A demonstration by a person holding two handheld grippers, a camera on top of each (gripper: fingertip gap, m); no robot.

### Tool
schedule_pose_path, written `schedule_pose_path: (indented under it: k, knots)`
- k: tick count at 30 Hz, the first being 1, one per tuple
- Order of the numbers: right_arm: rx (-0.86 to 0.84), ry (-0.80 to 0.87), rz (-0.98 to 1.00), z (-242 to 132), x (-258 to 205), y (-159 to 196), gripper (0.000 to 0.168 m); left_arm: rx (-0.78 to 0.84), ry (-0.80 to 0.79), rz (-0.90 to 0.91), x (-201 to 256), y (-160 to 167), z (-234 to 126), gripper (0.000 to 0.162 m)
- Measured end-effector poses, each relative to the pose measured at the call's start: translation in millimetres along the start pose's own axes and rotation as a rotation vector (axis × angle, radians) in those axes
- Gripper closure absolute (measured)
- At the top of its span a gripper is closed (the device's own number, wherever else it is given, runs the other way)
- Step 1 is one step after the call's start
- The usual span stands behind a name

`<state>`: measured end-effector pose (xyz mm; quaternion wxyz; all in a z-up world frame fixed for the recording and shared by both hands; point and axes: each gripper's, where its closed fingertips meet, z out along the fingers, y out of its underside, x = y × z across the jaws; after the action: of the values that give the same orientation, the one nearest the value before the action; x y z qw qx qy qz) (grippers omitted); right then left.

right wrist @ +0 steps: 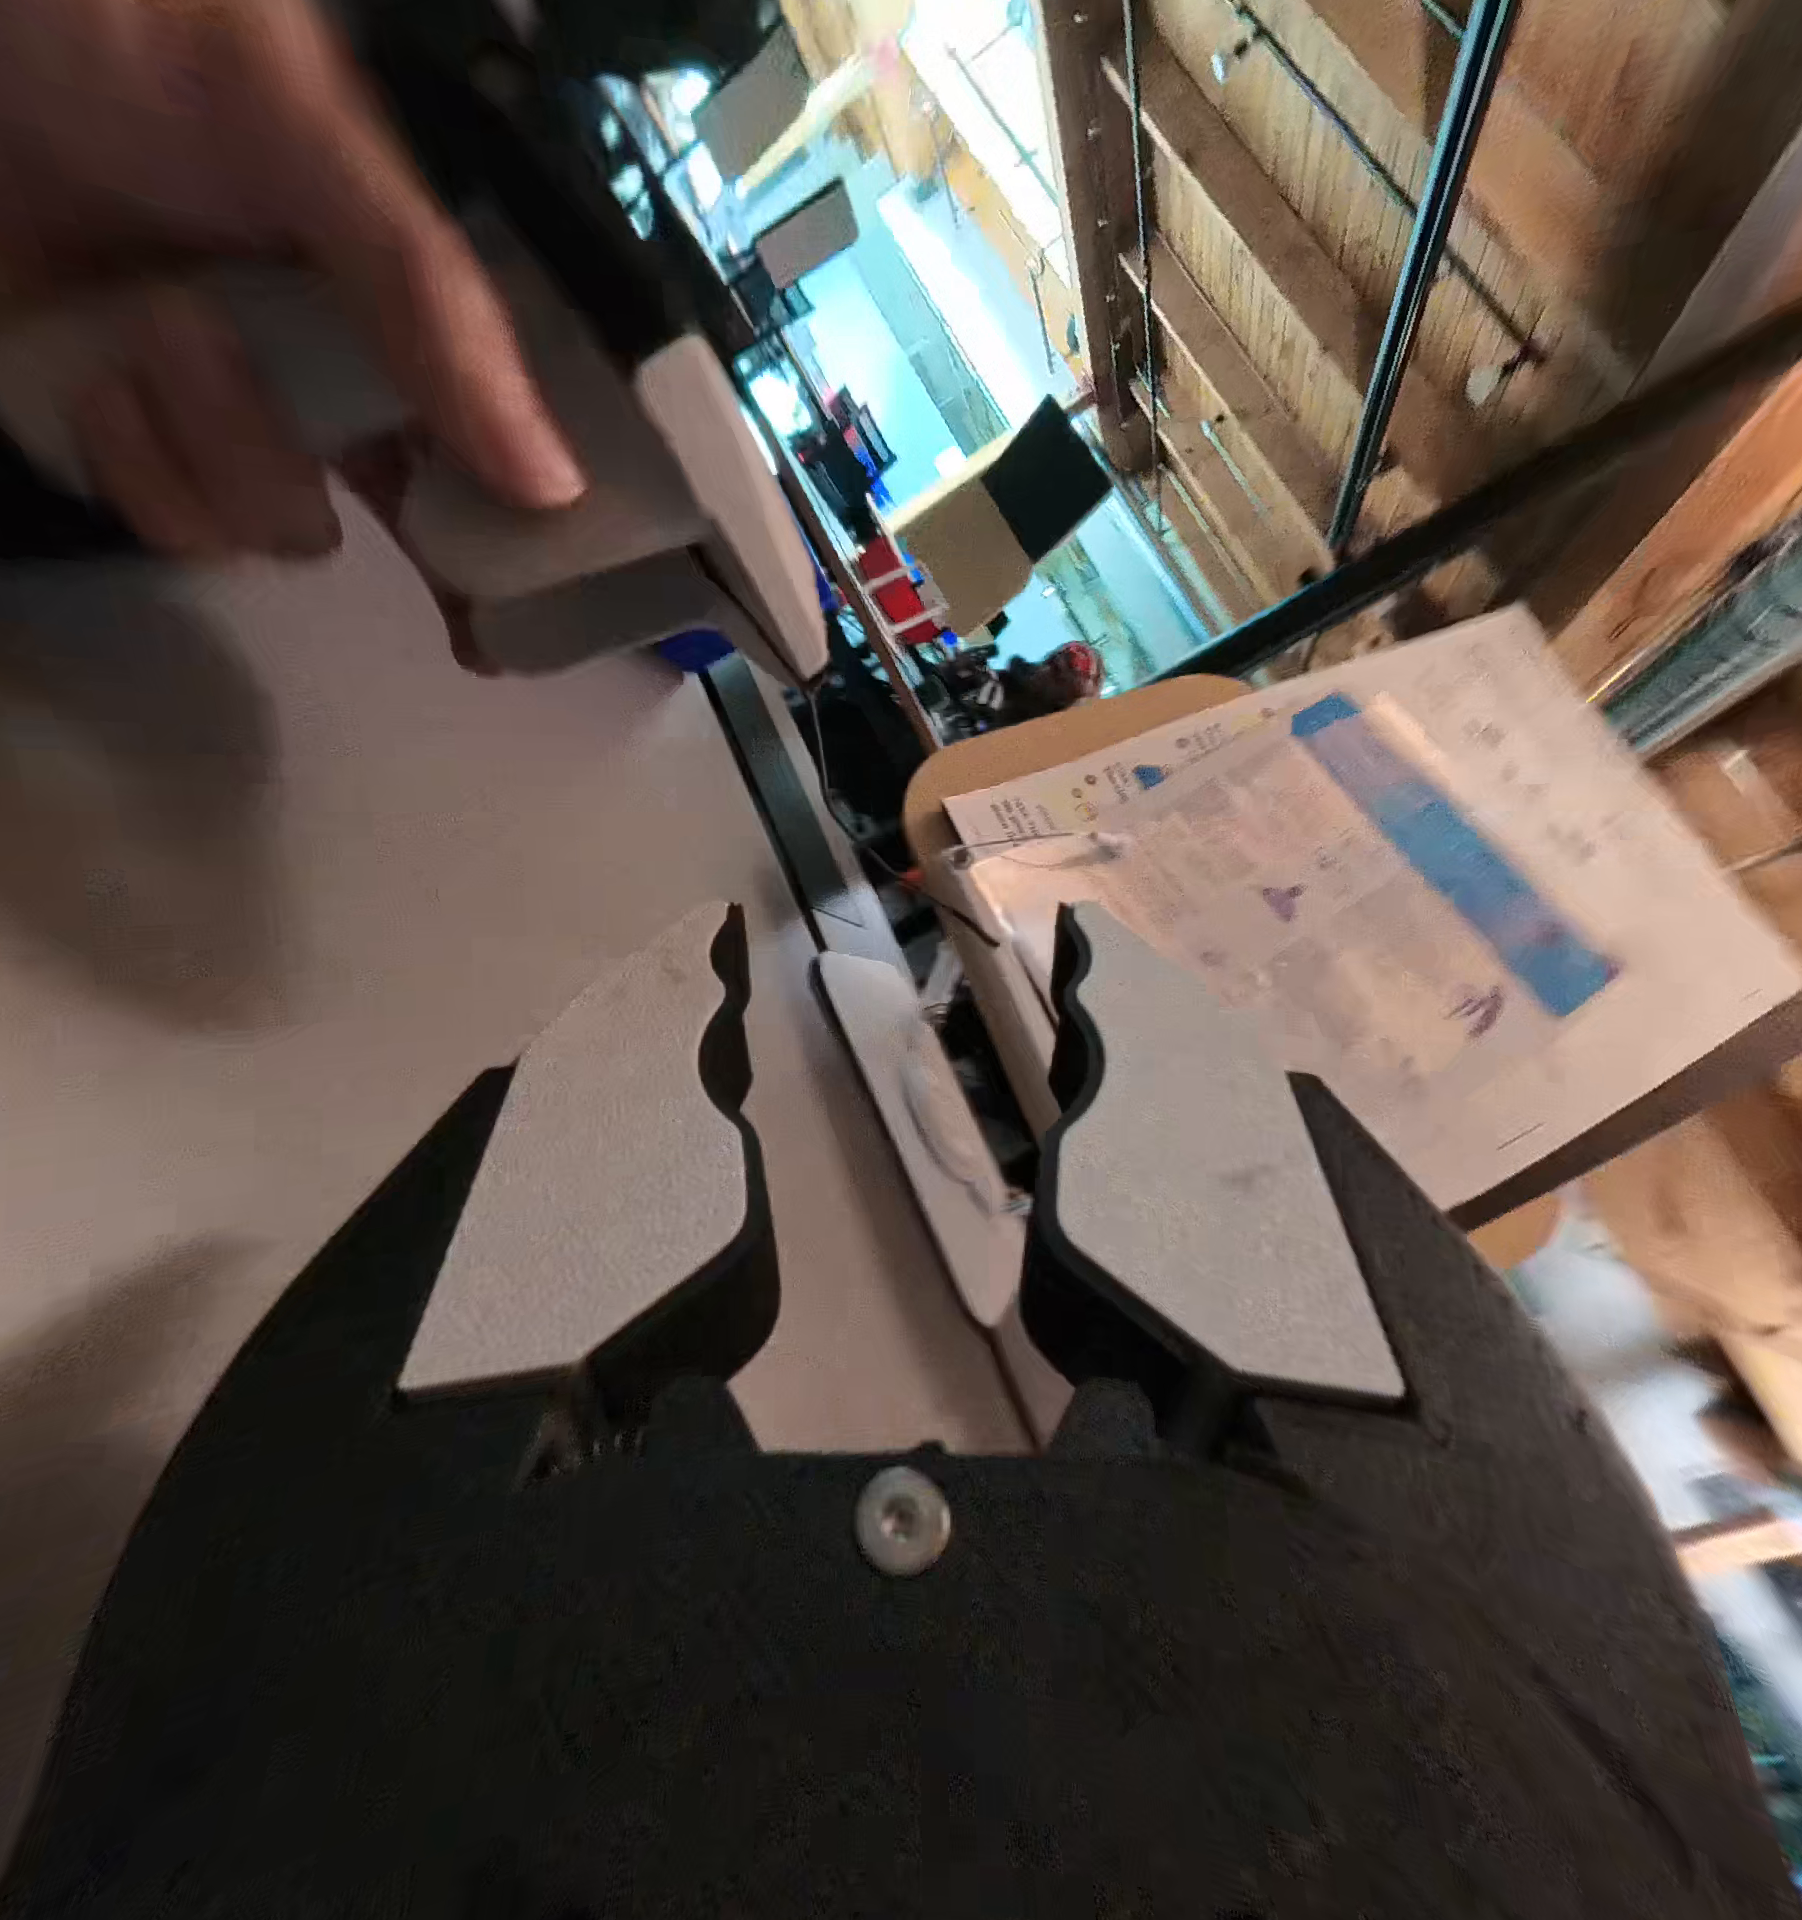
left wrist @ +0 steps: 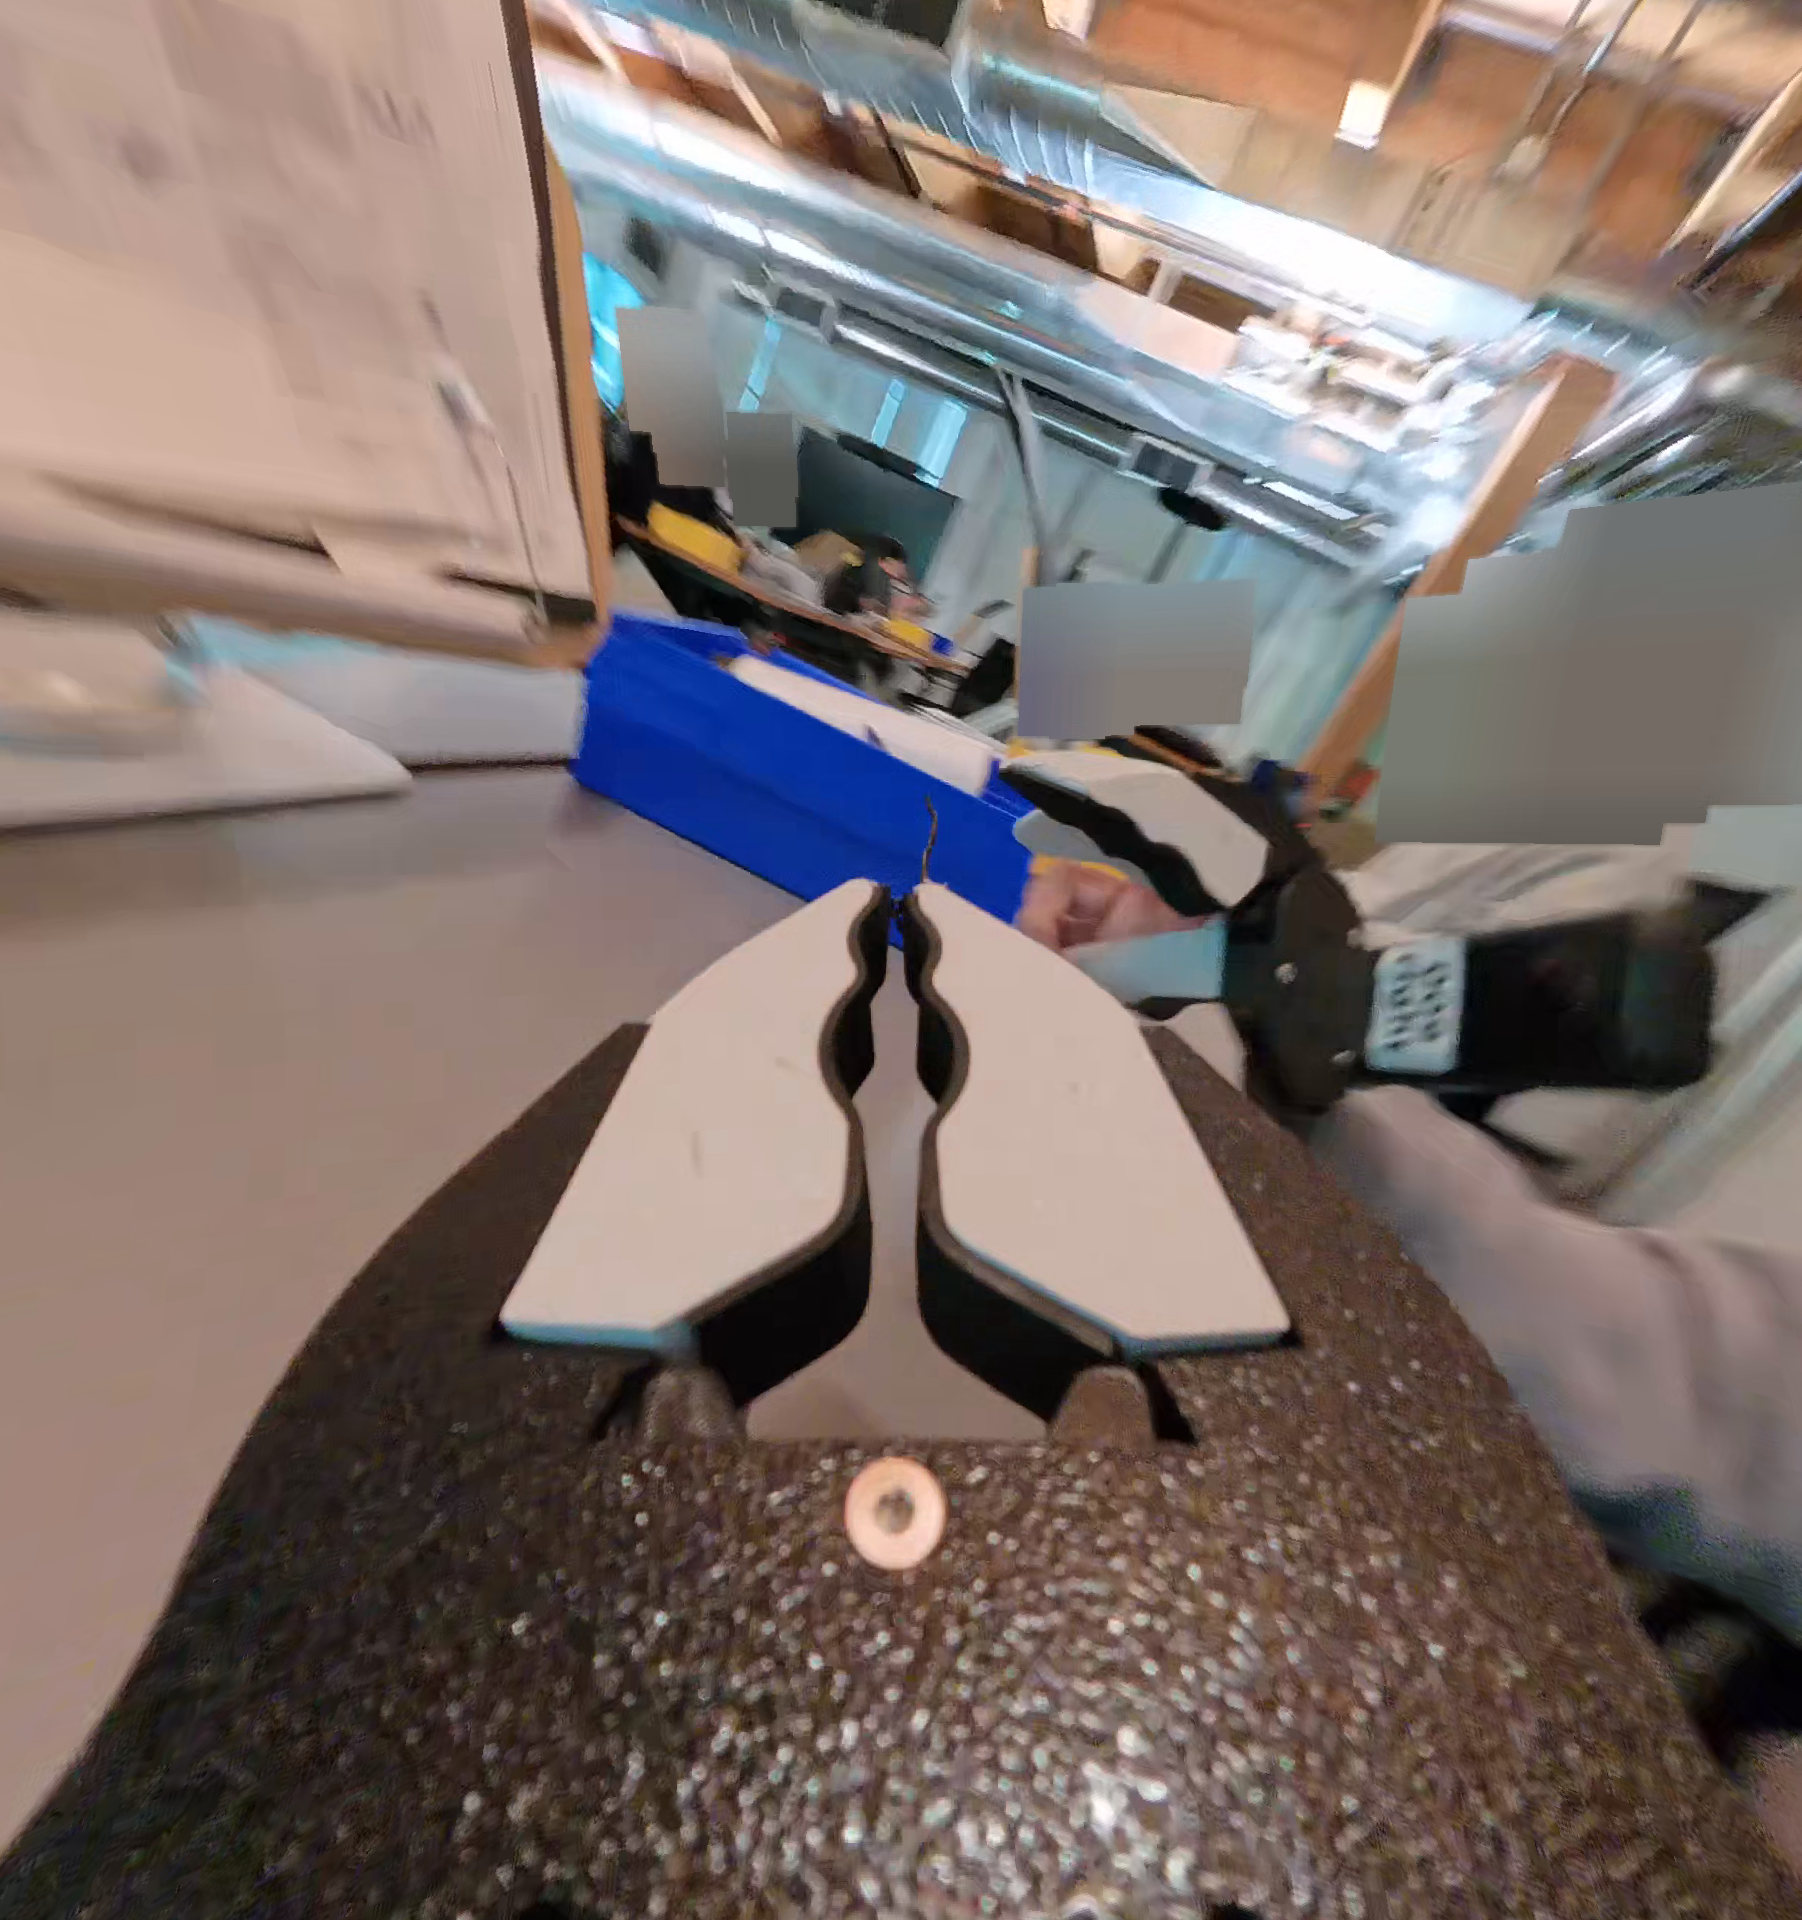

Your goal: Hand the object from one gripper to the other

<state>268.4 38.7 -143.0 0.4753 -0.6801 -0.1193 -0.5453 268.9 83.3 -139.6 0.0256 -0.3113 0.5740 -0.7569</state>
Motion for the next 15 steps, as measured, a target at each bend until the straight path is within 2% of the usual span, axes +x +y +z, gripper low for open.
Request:
schedule_pose_path:
  k: [2, 4, 9, 15]
  knots:
    - [0.015, 0.002, -0.1, 0.5, -4.9, -2.5, 0.114, -0.068, 0.07, -0.154, -2.2, 7.1, -3.7, 0.16]
    - [-0.002, -0.007, -0.193, -0.1, -7.2, 1.1, 0.122, -0.114, 0.134, -0.22, 0.0, 10.7, -7.5, 0.16]
    - [0.045, -0.046, -0.195, -2.7, -12.3, -4.9, 0.141, -0.226, 0.147, -0.152, 2.8, 21.3, -13.9, 0.16]
    - [0.012, -0.107, -0.217, 0.0, -24.2, 0.3, 0.163, -0.222, 0.175, -0.195, 4.7, 21.5, -14.3, 0.16]
